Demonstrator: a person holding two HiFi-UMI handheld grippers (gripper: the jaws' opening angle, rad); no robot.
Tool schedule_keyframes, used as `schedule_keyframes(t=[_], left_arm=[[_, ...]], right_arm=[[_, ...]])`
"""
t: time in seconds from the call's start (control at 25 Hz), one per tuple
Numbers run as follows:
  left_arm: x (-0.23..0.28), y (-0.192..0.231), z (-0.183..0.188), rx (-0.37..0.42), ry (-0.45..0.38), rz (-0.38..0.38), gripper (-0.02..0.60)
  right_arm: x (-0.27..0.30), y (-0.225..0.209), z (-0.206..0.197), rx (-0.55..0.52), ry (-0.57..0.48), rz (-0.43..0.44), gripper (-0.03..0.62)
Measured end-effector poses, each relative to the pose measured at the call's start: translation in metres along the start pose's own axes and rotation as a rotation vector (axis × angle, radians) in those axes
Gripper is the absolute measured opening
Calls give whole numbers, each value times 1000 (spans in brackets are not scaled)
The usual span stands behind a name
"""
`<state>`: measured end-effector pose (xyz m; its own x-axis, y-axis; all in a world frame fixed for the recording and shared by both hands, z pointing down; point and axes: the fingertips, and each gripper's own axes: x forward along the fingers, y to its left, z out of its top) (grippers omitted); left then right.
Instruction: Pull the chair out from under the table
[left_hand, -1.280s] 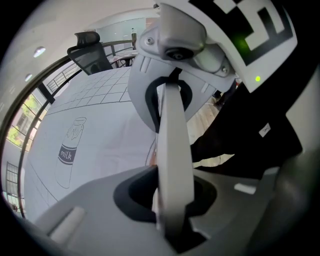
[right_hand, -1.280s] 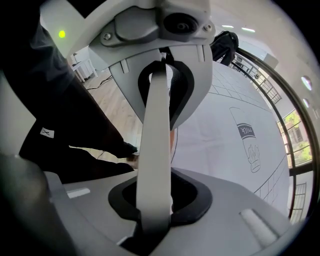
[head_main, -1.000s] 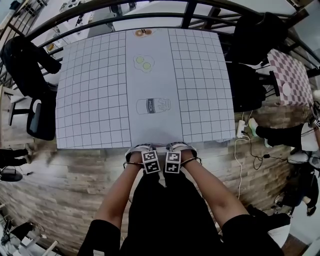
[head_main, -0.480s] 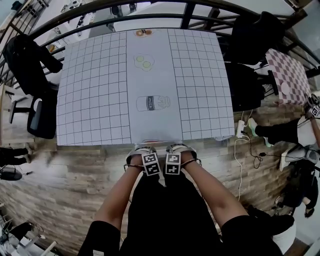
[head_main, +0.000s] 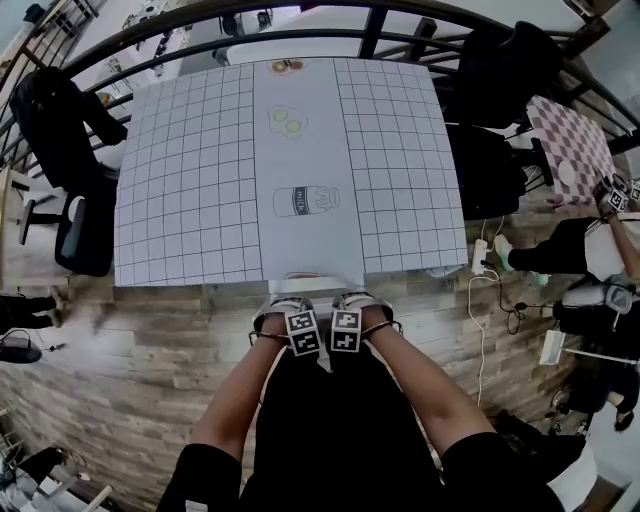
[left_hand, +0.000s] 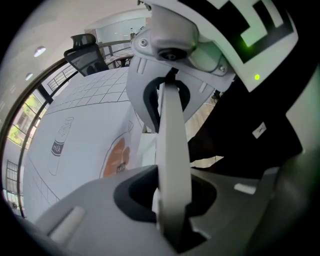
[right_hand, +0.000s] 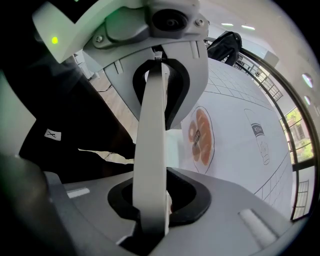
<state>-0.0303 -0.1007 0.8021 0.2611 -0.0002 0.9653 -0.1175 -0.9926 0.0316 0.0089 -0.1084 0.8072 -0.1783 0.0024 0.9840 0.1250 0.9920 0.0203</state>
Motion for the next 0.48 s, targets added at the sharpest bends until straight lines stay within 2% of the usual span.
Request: schedule_keyframes(t=[0.48], left_arm=[[-1, -25, -1, -2, -9, -10, 81]], right_arm=[[-1, 25, 2, 3, 4, -4, 67]])
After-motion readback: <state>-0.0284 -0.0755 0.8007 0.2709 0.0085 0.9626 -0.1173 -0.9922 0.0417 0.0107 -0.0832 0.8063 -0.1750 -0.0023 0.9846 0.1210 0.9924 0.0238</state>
